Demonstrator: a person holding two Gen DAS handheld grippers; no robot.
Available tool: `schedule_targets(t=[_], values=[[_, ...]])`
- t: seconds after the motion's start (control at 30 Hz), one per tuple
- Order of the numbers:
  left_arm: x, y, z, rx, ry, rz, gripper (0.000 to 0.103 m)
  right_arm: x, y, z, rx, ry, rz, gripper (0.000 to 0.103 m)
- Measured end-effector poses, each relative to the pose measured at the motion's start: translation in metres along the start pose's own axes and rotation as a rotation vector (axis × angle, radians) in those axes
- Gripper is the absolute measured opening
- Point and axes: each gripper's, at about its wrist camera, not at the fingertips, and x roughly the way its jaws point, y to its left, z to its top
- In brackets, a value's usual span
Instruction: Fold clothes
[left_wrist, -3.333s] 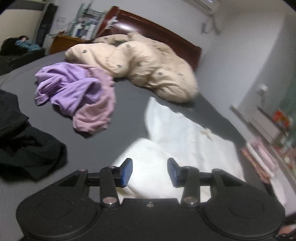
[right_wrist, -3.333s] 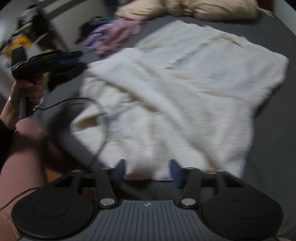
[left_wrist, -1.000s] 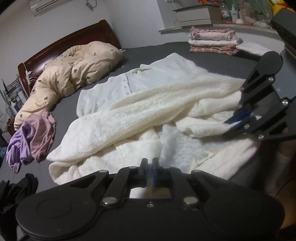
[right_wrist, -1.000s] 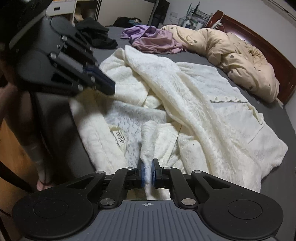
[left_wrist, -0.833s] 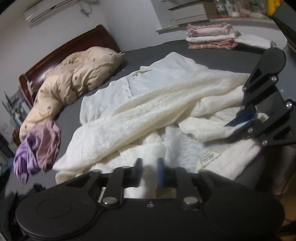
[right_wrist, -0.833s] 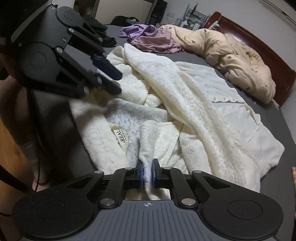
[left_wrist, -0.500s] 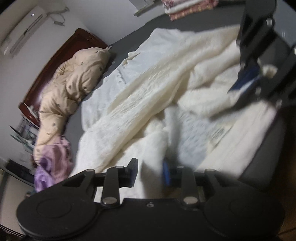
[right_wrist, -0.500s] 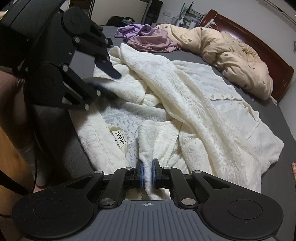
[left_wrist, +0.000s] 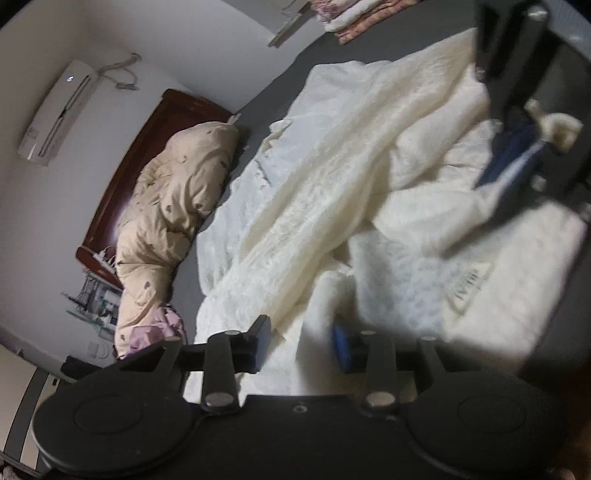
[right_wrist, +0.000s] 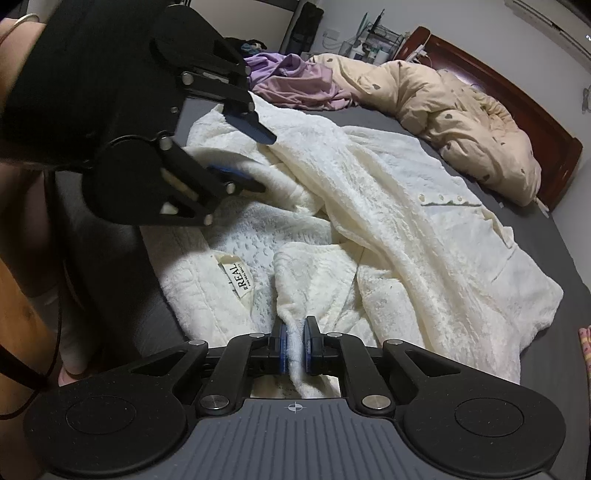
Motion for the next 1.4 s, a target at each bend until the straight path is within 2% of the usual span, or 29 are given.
schedule_targets(t=[0.07, 0.1, 0.2, 0.37, 0.47, 0.6, 0.67, 0.77, 0.9, 1.03, 1.07, 1.1, 1.13, 1.17, 1.2, 1.23, 1.4], values=[[-0.002, 0.010, 0.000, -0.076, -0.010, -0.015, 0.008, 0.000, 0.001, -0.001, 0.002, -0.007, -0.003, 0.008], [-0.005, 0.016, -0.001, -0.129, -0.014, -0.040, 0.007, 0.000, 0.001, -0.002, 0.004, -0.011, -0.004, 0.008], [-0.014, 0.028, -0.007, -0.224, -0.042, -0.119, 0.006, -0.001, -0.001, -0.003, 0.022, -0.024, -0.001, 0.008], [-0.035, 0.019, -0.022, -0.167, -0.131, -0.173, 0.006, -0.008, -0.017, -0.002, 0.146, -0.062, 0.064, 0.008], [-0.039, 0.016, -0.028, -0.150, -0.137, -0.208, 0.006, -0.013, -0.024, 0.000, 0.199, -0.075, 0.097, 0.007], [-0.043, 0.012, -0.032, -0.122, -0.148, -0.262, 0.006, -0.016, -0.022, 0.006, 0.208, -0.065, 0.154, 0.007], [-0.040, 0.008, -0.033, -0.103, -0.139, -0.291, 0.006, -0.016, -0.017, 0.007, 0.190, -0.056, 0.153, 0.007], [-0.036, 0.001, -0.037, -0.079, -0.123, -0.299, 0.006, -0.014, -0.016, 0.007, 0.196, -0.049, 0.152, 0.007], [-0.038, 0.004, -0.034, -0.156, -0.120, -0.295, 0.007, -0.012, -0.013, 0.006, 0.191, -0.058, 0.127, 0.008], [-0.041, 0.001, -0.029, -0.176, -0.125, -0.279, 0.018, -0.011, -0.007, 0.008, 0.166, -0.075, 0.091, 0.009], [-0.043, -0.001, -0.028, -0.173, -0.131, -0.276, 0.023, -0.011, -0.006, 0.007, 0.161, -0.086, 0.089, 0.017], [-0.045, -0.002, -0.027, -0.180, -0.138, -0.275, 0.029, -0.012, -0.006, 0.006, 0.162, -0.102, 0.091, 0.020], [-0.049, -0.001, -0.026, -0.200, -0.146, -0.277, 0.031, -0.015, -0.007, 0.005, 0.170, -0.123, 0.100, 0.029], [-0.052, 0.001, -0.025, -0.227, -0.152, -0.284, 0.037, -0.017, -0.008, 0.004, 0.180, -0.144, 0.112, 0.048], [-0.054, 0.004, -0.024, -0.259, -0.156, -0.291, 0.040, -0.020, -0.009, 0.003, 0.190, -0.166, 0.124, 0.059], [-0.056, 0.007, -0.024, -0.297, -0.157, -0.295, 0.041, -0.023, -0.011, 0.002, 0.201, -0.188, 0.136, 0.064], [-0.064, 0.033, -0.030, -0.541, -0.138, -0.292, 0.050, -0.037, -0.029, 0.000, 0.275, -0.275, 0.162, 0.064]])
